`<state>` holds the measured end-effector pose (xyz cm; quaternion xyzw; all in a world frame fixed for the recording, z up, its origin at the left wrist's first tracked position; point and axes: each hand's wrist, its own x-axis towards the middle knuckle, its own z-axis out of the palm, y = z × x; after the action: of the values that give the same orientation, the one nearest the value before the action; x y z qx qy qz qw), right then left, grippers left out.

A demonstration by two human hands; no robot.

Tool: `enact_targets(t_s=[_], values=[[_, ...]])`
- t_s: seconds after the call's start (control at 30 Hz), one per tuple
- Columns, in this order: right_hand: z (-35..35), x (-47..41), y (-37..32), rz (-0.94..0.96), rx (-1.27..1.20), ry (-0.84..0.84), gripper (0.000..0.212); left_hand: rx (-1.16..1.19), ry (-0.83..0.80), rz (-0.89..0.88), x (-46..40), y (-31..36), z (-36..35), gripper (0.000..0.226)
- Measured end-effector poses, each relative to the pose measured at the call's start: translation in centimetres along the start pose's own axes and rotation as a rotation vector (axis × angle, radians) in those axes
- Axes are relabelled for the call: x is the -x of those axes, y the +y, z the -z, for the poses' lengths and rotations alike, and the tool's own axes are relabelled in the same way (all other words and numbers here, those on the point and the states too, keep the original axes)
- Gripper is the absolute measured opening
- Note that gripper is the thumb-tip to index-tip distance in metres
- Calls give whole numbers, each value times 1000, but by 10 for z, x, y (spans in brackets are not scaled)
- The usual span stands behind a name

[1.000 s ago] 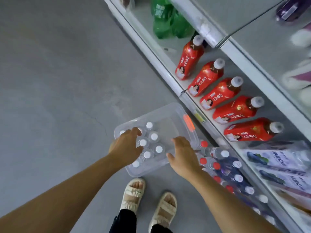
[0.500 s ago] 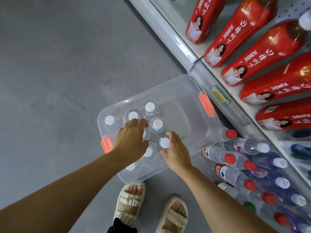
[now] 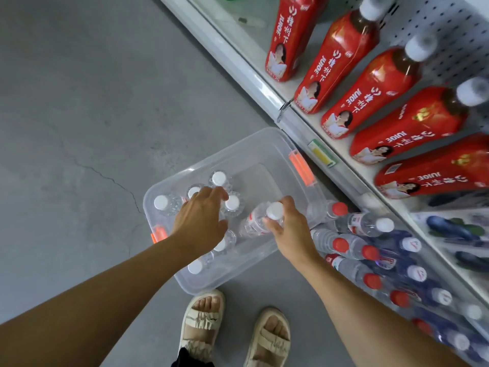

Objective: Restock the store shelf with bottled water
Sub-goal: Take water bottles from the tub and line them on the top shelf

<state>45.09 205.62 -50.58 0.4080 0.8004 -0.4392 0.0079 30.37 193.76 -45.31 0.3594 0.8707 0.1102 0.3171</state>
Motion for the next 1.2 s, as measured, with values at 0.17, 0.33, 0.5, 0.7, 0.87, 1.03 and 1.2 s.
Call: enact_targets(t_s=[0.17,0.33,0.5,0.7,0.87,1.03,1.2], values=[[92,12,-60,26,-134,87,28,37,-47,-33,19,47,57,49],[191,32,-136,35,-206,107,28,89,-101,-102,46,103,129,61],[274,54,-216,38,-233,249,21,144,-96,-189,75,157,202,68],[356,88,-309,2,-251,419,32,209,-28,-326,112,218,281,75],[412,113,-372,-66,-333,490,30,230,100,-420,143,267,333,74],[464,142,-430,-83,-292,602,34,228,240,-501,173,307,379,66],[511,188,-480,-18,-192,723,31,256,263,-597,202,348,428,60]])
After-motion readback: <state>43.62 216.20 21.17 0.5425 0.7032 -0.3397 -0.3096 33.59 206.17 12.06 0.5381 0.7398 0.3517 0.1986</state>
